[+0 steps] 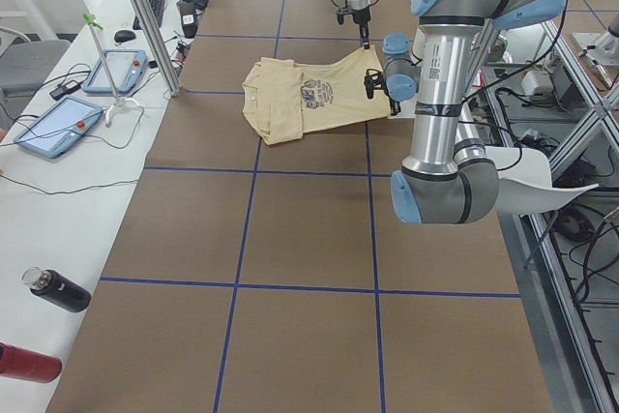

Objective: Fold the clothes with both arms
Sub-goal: 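Lift both hem corners and carry them over the shirt toward the collar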

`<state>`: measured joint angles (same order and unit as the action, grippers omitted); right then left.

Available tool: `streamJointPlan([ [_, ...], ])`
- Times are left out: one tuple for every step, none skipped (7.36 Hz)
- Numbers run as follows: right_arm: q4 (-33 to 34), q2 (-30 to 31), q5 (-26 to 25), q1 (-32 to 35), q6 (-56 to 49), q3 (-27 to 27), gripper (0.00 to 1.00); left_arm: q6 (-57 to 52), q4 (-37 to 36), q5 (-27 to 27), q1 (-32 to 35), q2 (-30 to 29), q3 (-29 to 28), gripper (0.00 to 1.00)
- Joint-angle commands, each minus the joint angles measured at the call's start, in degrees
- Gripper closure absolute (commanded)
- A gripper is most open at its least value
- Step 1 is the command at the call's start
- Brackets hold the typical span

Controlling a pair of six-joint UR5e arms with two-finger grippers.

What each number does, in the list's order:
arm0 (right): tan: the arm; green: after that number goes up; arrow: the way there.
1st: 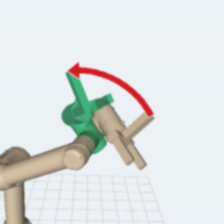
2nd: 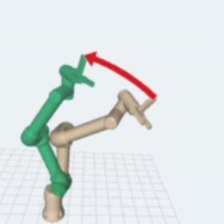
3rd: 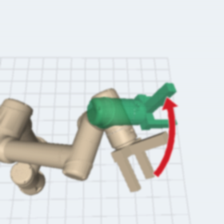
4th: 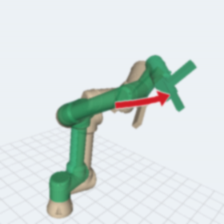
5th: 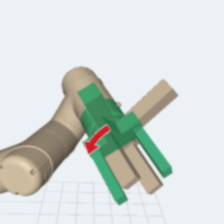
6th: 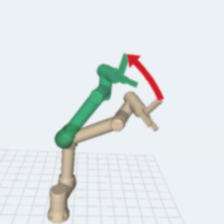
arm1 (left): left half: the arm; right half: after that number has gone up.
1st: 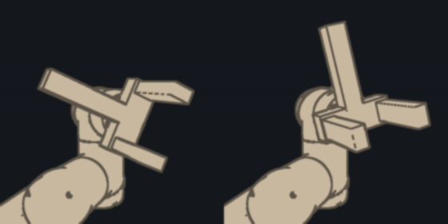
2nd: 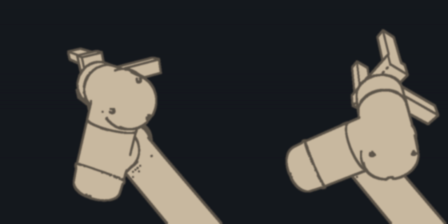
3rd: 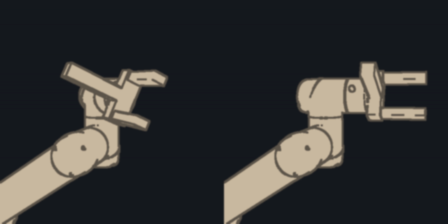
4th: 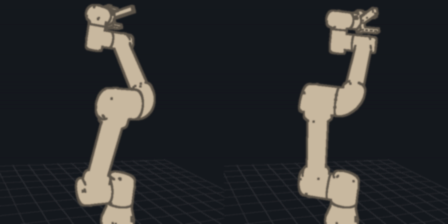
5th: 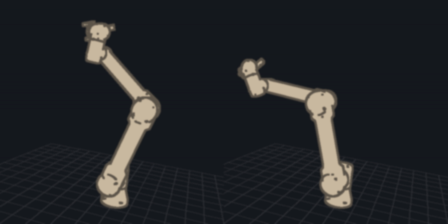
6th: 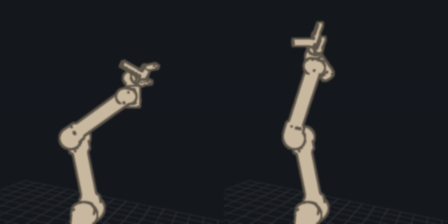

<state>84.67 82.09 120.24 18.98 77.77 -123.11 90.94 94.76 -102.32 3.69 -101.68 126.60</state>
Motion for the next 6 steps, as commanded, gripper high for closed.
streamJointPlan([
  [-0.1, -1.5, 0.3, 4.2, -1.0, 0.2, 1.0, -0.2, 0.0, -0.2, 5.5, -0.2, 2.5, 1.0],
  [0.0, -4.3, 0.4, 8.8, -1.7, 1.5, 1.0, -1.7, 0.1, -0.4, 9.6, -1.3, 3.3, 1.0],
  [0.1, -7.5, 0.5, 12.6, -1.7, 3.5, 1.0, -5.0, 0.0, -0.5, 14.6, -3.7, 3.0, 1.0],
  [0.1, -10.6, 0.3, 16.7, -3.8, 6.9, 1.0, -8.4, -0.1, -0.7, 20.7, -5.6, 2.4, 1.0],
  [0.1, -13.7, 0.4, 21.1, -6.1, 10.2, 1.0, -13.3, -0.1, -4.4, 27.8, -7.0, 0.6, 1.0],
  [0.1, -16.5, 0.5, 24.2, -6.7, 12.8, 1.0, -17.4, 0.0, -8.6, 34.1, -10.0, -3.9, 1.0],
])
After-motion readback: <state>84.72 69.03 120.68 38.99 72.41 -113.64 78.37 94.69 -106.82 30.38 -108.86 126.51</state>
